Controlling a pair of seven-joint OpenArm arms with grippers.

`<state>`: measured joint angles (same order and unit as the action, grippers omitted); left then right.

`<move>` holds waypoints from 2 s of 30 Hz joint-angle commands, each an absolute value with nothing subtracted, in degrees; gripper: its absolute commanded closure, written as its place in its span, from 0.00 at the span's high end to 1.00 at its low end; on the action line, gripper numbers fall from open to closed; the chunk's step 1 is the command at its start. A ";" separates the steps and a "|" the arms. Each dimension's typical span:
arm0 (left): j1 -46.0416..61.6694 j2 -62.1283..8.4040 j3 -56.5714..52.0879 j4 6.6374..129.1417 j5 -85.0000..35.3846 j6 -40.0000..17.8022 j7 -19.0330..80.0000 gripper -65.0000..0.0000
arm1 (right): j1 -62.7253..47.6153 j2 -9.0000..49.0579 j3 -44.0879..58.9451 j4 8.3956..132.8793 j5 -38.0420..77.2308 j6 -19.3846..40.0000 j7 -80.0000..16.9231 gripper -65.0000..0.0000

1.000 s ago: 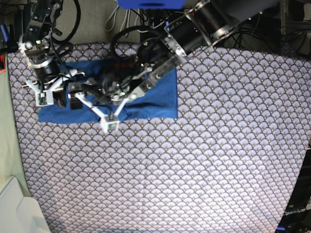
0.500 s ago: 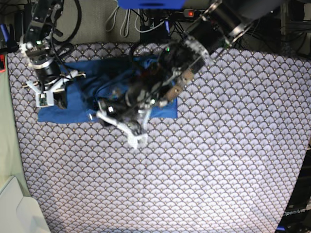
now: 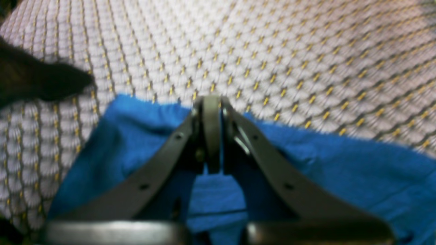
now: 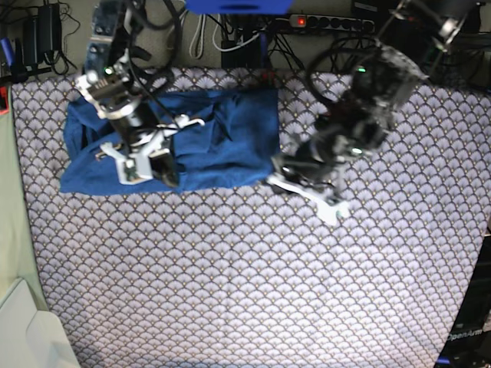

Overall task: Fold the T-shirt properly
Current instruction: 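Release the shirt and withdraw the left gripper beside the cloth, then grasp the folded shirt's edge with the right gripper and tug it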

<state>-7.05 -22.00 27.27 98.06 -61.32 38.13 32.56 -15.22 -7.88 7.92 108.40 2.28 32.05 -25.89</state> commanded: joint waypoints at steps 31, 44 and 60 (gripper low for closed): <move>-3.21 -34.24 10.15 96.75 -73.54 40.00 32.48 0.00 | -11.12 -9.00 0.66 93.14 3.74 16.48 -28.88 0.00; -6.99 -34.24 10.15 92.53 -73.45 40.00 32.48 0.00 | -18.95 -9.00 10.24 98.42 3.74 16.75 -24.57 0.00; -6.90 -34.68 10.15 92.70 -73.98 40.00 32.57 0.00 | -25.36 -4.70 10.68 105.27 3.30 27.30 -23.60 0.00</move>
<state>-5.91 -33.65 10.70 91.72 -69.25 38.48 32.49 -25.36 -4.71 10.85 103.90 2.50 27.16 -25.15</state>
